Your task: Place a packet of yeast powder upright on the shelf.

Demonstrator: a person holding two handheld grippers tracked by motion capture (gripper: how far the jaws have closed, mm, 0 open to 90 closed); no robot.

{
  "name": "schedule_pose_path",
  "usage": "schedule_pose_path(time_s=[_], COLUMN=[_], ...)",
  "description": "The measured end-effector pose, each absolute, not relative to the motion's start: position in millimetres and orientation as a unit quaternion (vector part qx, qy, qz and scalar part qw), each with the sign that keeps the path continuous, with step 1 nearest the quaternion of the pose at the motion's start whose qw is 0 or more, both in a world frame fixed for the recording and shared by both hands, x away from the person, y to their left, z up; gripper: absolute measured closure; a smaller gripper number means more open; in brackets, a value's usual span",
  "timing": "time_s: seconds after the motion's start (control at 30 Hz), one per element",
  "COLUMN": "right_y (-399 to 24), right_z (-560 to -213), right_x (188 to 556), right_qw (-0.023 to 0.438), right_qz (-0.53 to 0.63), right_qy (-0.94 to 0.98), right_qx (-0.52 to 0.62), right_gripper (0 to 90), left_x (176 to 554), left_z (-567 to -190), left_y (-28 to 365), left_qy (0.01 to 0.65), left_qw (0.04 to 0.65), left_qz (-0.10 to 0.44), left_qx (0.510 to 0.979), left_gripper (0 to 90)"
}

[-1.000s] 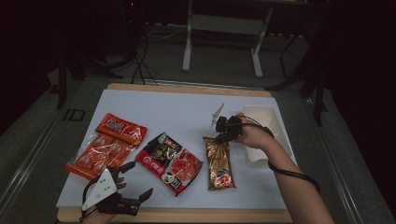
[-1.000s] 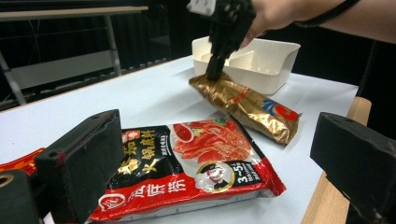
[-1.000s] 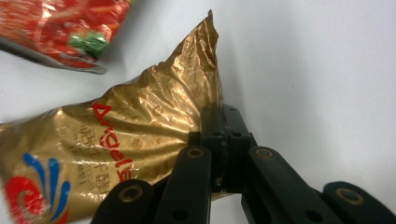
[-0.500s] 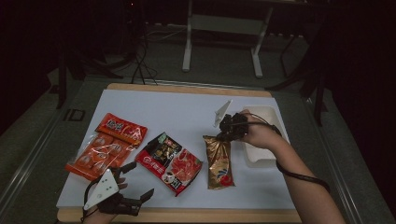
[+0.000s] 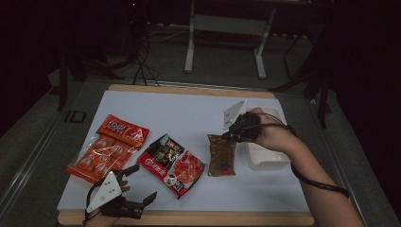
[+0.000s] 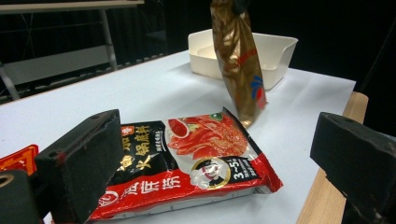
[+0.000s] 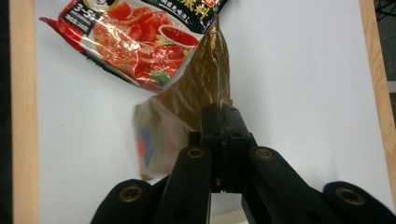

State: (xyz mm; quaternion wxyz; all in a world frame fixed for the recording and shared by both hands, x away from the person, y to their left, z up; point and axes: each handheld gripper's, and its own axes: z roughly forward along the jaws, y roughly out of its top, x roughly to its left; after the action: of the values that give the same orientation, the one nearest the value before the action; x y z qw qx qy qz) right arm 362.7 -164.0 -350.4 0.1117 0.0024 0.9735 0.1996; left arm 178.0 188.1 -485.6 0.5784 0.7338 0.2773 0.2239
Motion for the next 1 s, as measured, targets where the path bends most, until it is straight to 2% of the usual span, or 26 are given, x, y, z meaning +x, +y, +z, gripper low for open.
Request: schedule_pose_path(time_s=[0.43, 1.0], right_y=[-181, -211], right_z=[-306, -264], right_x=[385, 420], right_qw=[0.166, 0.238], right_qz=[0.239, 0.246], right_qy=[0.955, 0.933], right_qx=[0.05, 0.106], right_gripper=[90.0, 90.0], left_x=[178, 178], left_z=[-486, -487], left_y=[188, 188], left_qy=[0.278, 0.278], left_qw=[0.579, 0.576], left_qz=[0.223, 0.222], left_qx=[0.733, 0.736], left_gripper=[3.3, 3.3])
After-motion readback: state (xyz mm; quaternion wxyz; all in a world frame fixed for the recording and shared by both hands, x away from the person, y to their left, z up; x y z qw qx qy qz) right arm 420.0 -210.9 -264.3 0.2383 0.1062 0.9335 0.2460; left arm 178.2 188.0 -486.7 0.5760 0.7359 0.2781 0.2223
